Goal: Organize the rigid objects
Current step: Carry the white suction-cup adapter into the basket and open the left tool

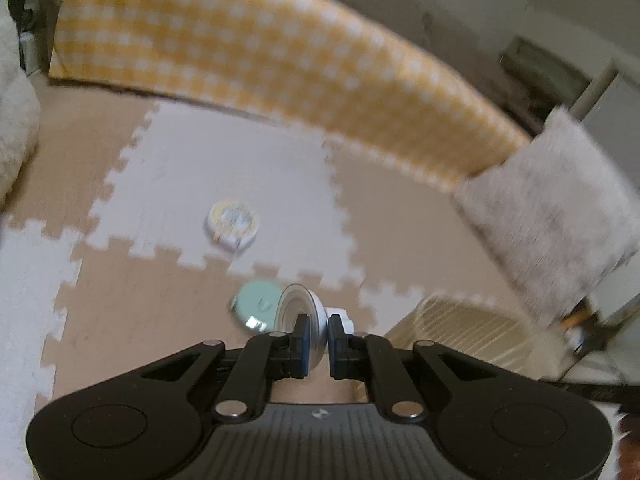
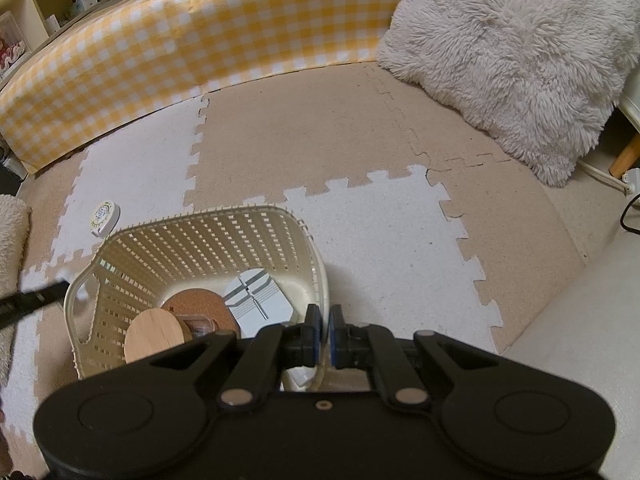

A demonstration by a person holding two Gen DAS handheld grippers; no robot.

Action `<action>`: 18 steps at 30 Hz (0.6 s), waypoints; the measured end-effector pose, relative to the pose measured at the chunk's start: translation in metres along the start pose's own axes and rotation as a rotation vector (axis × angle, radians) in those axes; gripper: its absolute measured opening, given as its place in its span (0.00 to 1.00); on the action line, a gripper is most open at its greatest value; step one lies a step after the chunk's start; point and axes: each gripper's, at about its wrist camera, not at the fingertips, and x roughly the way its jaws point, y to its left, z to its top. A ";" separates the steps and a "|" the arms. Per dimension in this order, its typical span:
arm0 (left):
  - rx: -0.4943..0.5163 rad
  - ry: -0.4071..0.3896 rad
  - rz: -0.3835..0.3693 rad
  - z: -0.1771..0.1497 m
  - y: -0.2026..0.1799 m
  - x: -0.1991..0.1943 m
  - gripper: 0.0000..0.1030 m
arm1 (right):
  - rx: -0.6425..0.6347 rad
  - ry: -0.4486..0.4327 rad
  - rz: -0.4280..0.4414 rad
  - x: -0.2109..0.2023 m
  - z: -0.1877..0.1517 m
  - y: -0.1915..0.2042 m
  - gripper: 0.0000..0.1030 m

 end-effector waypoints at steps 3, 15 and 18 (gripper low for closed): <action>-0.003 -0.046 -0.053 0.007 -0.012 -0.013 0.09 | 0.000 0.000 0.000 0.000 0.000 0.000 0.05; 0.021 0.006 -0.339 -0.001 -0.072 -0.016 0.09 | 0.000 0.000 0.000 0.000 0.000 0.000 0.05; 0.085 0.047 -0.325 -0.012 -0.088 -0.006 0.09 | 0.000 0.000 -0.001 0.000 0.000 0.000 0.05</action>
